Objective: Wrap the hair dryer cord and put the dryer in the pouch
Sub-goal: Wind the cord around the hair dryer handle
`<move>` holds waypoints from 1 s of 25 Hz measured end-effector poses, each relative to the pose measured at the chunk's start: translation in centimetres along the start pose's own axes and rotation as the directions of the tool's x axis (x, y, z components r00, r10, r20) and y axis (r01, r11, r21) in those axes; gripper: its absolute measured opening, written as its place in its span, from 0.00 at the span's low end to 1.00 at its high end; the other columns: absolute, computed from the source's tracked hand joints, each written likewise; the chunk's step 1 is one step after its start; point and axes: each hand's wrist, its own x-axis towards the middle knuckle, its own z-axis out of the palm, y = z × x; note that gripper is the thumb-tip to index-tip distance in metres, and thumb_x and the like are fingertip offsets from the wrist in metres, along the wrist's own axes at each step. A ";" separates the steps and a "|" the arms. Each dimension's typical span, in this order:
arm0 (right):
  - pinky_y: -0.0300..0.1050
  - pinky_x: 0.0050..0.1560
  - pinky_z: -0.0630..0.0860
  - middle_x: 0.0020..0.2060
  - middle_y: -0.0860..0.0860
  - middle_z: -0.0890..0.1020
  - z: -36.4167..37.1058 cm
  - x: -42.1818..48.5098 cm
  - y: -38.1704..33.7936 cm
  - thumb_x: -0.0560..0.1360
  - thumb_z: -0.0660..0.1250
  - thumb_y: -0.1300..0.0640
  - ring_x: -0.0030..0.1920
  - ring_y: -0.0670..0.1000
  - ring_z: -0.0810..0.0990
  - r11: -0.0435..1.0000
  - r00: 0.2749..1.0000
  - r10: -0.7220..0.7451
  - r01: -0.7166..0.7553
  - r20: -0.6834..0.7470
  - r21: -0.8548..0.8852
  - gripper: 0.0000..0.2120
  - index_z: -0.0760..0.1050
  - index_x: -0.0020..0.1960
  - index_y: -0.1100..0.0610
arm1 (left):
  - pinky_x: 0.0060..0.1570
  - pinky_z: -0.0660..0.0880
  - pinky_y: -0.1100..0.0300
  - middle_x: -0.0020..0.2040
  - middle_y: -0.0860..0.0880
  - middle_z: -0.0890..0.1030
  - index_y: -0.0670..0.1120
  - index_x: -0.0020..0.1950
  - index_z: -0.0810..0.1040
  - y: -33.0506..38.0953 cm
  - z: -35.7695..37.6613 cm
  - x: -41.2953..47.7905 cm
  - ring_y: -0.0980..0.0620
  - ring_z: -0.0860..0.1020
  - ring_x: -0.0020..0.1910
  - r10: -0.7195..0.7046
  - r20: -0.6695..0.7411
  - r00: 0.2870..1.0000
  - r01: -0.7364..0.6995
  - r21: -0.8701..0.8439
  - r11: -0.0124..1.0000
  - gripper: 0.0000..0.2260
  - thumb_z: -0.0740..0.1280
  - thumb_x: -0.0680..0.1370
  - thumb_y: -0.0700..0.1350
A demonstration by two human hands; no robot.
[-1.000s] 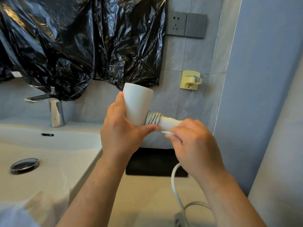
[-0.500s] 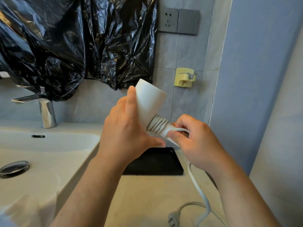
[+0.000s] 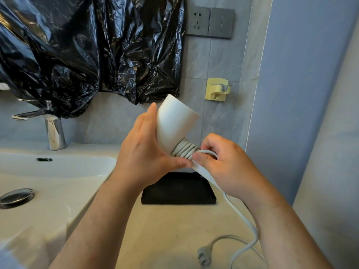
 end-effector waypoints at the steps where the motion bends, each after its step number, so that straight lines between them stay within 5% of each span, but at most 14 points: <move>1: 0.36 0.29 0.65 0.28 0.45 0.72 0.1 0.0 0.1 0.74 0.67 0.47 0.30 0.43 0.68 1.000 1.000 0.010 -0.010 0.020 0.007 0.11 0.69 0.37 0.49 | 0.58 0.67 0.58 0.69 0.52 0.69 0.47 0.79 0.58 -0.1 -0.2 0.1 0.54 0.68 0.66 0.004 0.016 1.000 -0.004 -0.003 1.000 0.61 0.83 0.52 0.58; 6: 0.60 0.40 0.75 0.32 0.46 0.77 1.7 -0.1 0.8 0.74 0.65 0.51 0.35 0.47 0.74 0.993 0.979 0.051 -0.071 0.199 0.095 0.05 0.72 0.41 0.49 | 0.55 0.69 0.62 0.59 0.63 0.71 0.52 0.71 0.71 -0.9 -1.7 0.7 0.61 0.70 0.58 0.150 0.059 0.987 -0.150 -0.002 0.989 0.50 0.85 0.51 0.49; 9: 0.56 0.44 0.76 0.34 0.48 0.81 2.5 -0.1 0.5 0.75 0.67 0.54 0.38 0.47 0.77 0.979 0.977 0.030 -0.071 0.210 0.191 0.04 0.73 0.42 0.48 | 0.52 0.67 0.72 0.53 0.67 0.74 0.58 0.65 0.74 -1.1 -2.5 0.8 0.64 0.71 0.53 0.089 -0.002 0.996 -0.089 -0.084 0.993 0.42 0.83 0.52 0.53; 14: 0.44 0.35 0.70 0.27 0.46 0.78 2.0 -0.2 0.0 0.75 0.68 0.62 0.30 0.44 0.73 0.947 0.979 0.020 -0.084 0.202 0.311 0.10 0.75 0.38 0.50 | 0.47 0.72 0.60 0.50 0.60 0.75 0.61 0.60 0.75 -1.2 -2.1 0.6 0.56 0.74 0.49 -0.025 0.020 0.999 0.027 -0.104 0.994 0.37 0.75 0.52 0.67; 19: 0.40 0.37 0.77 0.30 0.51 0.82 2.0 -0.4 0.2 0.75 0.66 0.69 0.32 0.47 0.80 0.835 0.957 -0.020 -0.142 0.288 0.532 0.09 0.76 0.41 0.58 | 0.49 0.79 0.47 0.46 0.56 0.83 0.59 0.54 0.79 -1.7 -2.3 0.6 0.51 0.81 0.49 -0.067 0.046 0.997 0.078 -0.283 0.956 0.29 0.77 0.55 0.60; 22: 0.38 0.32 0.78 0.28 0.49 0.82 2.3 0.0 0.5 0.75 0.64 0.68 0.29 0.46 0.80 0.759 0.958 -0.011 -0.179 0.287 0.626 0.04 0.75 0.43 0.62 | 0.45 0.79 0.54 0.46 0.54 0.84 0.56 0.54 0.82 -2.2 -2.7 0.6 0.55 0.82 0.46 -0.088 0.081 0.993 0.116 -0.457 0.882 0.28 0.79 0.55 0.56; 25: 0.36 0.31 0.74 0.30 0.48 0.82 2.7 -0.1 0.3 0.76 0.65 0.60 0.29 0.44 0.78 0.784 0.969 -0.056 -0.107 0.241 0.611 0.07 0.80 0.43 0.55 | 0.41 0.79 0.56 0.44 0.53 0.85 0.54 0.53 0.82 -2.2 -2.7 0.7 0.54 0.82 0.43 -0.169 0.039 0.985 0.160 -0.581 0.798 0.27 0.79 0.55 0.55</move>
